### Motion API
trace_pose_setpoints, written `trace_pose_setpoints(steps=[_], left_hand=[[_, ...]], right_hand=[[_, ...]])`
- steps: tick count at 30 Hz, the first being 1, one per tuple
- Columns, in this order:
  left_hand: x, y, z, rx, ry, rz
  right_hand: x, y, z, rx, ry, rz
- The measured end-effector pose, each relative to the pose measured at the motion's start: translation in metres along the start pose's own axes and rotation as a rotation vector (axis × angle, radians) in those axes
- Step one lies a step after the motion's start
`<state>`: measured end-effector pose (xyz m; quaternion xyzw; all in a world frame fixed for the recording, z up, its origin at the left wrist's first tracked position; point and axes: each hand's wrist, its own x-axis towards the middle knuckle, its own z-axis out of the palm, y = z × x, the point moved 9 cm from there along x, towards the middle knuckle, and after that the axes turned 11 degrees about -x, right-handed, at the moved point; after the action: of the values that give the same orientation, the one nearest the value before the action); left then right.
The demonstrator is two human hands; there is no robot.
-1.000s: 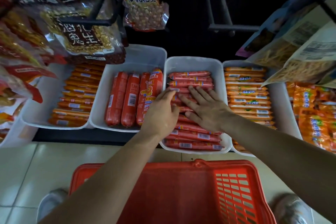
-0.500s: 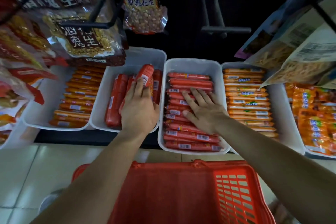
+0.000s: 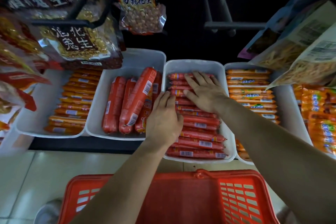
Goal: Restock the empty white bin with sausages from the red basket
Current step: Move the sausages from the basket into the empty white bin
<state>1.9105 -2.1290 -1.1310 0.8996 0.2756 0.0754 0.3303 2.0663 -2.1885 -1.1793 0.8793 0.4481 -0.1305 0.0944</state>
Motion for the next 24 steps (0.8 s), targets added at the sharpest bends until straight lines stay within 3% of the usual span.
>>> trace_pose_setpoints(steps=[10,18,20,24], left_hand=[[-0.001,-0.010,-0.005,-0.101,0.019,0.035],[-0.001,-0.013,-0.009,-0.198,-0.063,0.042],[-0.001,-0.017,-0.012,-0.237,-0.081,0.047],[-0.010,-0.021,-0.015,-0.276,-0.072,0.054]], right_hand=[[-0.007,-0.009,0.009,-0.034,-0.069,-0.038],[0.011,-0.002,-0.022,-0.141,0.023,0.073],[-0.006,-0.010,-0.027,-0.052,0.055,0.037],[-0.048,-0.021,0.007,-0.109,-0.079,-0.088]])
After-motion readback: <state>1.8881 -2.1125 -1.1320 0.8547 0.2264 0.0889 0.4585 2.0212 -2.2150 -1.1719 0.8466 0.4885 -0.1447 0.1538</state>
